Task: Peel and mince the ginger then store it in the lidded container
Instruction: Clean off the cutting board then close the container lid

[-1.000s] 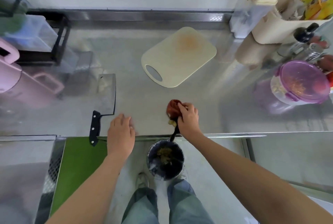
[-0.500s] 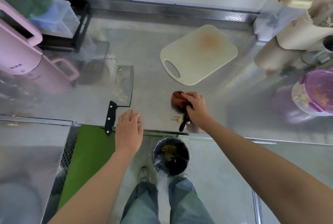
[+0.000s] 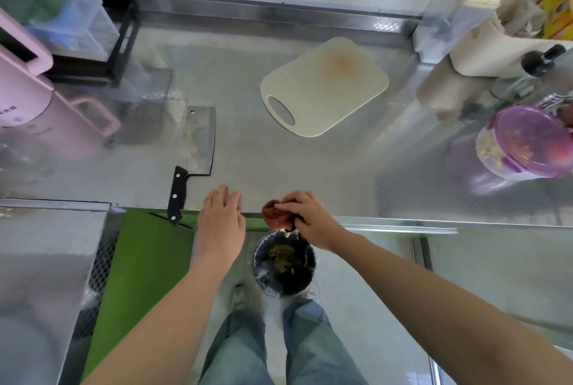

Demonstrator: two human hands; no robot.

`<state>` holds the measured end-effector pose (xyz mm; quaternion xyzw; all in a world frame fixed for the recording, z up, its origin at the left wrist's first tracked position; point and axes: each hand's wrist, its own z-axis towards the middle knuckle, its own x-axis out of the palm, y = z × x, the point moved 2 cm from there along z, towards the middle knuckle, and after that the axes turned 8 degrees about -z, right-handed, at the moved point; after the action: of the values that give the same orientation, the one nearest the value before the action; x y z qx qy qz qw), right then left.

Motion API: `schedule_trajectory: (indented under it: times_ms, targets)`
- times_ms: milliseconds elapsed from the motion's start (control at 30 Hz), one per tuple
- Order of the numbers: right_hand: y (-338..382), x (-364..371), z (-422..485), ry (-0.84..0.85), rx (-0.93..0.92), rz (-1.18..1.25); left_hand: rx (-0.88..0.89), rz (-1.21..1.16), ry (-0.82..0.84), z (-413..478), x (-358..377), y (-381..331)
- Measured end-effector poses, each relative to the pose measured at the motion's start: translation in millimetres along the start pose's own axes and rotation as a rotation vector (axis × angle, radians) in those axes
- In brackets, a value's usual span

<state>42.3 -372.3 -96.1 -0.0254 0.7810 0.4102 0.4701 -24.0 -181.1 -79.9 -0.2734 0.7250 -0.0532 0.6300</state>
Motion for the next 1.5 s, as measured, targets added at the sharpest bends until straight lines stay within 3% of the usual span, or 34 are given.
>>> schedule_trajectory:
  times_ms: [100, 233, 300, 367, 433, 500, 633, 700, 833, 900, 967, 1033, 1100, 1167, 1233, 1333, 1433, 1500]
  targets:
    - [0.9, -9.6, -15.6, -0.073, 0.033, 0.097, 0.013, 0.026, 0.02, -4.0, 3.2, -4.6]
    - [-24.5, -45.2, -19.0, -0.407, 0.277, 0.13, 0.025, 0.075, 0.039, -6.0, 8.0, -5.1]
    - [-42.7, -54.7, -18.0, -0.484, 0.433, 0.053, 0.025, 0.076, 0.051, -5.9, 9.2, -5.0]
    - [-54.2, -49.1, -22.0, -0.441, 0.573, -0.036, 0.022, 0.075, 0.069, -6.4, 10.2, -5.1]
    - [-50.9, -31.9, -29.6, -0.412, 0.565, -0.108, 0.02, 0.08, 0.093, -7.5, 10.5, -4.4]
    - [-35.8, -9.7, -35.7, -0.4, 0.443, -0.125, 0.023, 0.081, 0.098, -7.8, 10.8, -3.5]
    - [13.7, 25.6, -41.4, -0.216, 0.149, 0.001, 0.018, 0.125, 0.104, -7.9, 11.4, -4.7]
    - [20.0, 19.9, -36.4, -0.235, 0.085, 0.012, 0.021, 0.13, 0.105, -7.6, 11.1, -5.6]
    - [-22.3, -26.5, -23.0, -0.574, 0.407, -0.057, 0.033, 0.143, 0.105, -8.2, 11.5, -3.5]
    - [-42.4, -39.6, -25.3, -0.533, 0.66, -0.159, 0.036, 0.136, 0.103, -8.7, 11.4, -3.8]
    - [-40.2, -31.1, -29.9, -0.429, 0.722, -0.259, 0.037, 0.132, 0.105, -8.8, 11.3, -3.7]
    - [-21.4, -10.0, -29.3, -0.384, 0.532, -0.249, 0.039, 0.127, 0.103, -8.0, 10.8, -3.1]
    - [3.4, 10.7, -24.4, -0.248, 0.256, -0.106, 0.034, 0.125, 0.103, -7.9, 10.5, -2.7]
    - [19.8, 11.9, -15.4, -0.155, 0.105, 0.058, 0.028, 0.116, 0.113, -8.1, 8.8, -2.8]
    - [16.6, -7.3, -1.9, -0.287, 0.17, 0.133, 0.029, 0.094, 0.132, -7.3, 5.1, -1.6]
    - [-11.4, -40.0, 14.5, -0.534, 0.49, 0.05, 0.047, 0.057, 0.138, -6.1, -2.0, 2.7]
    - [-26.7, -41.7, 25.0, -0.397, 0.763, -0.177, 0.064, -0.009, 0.109, -3.8, -9.1, 9.2]
    - [-13.8, -28.0, 29.4, -0.326, 0.702, -0.291, 0.068, -0.043, 0.009, -2.1, -16.4, 13.9]
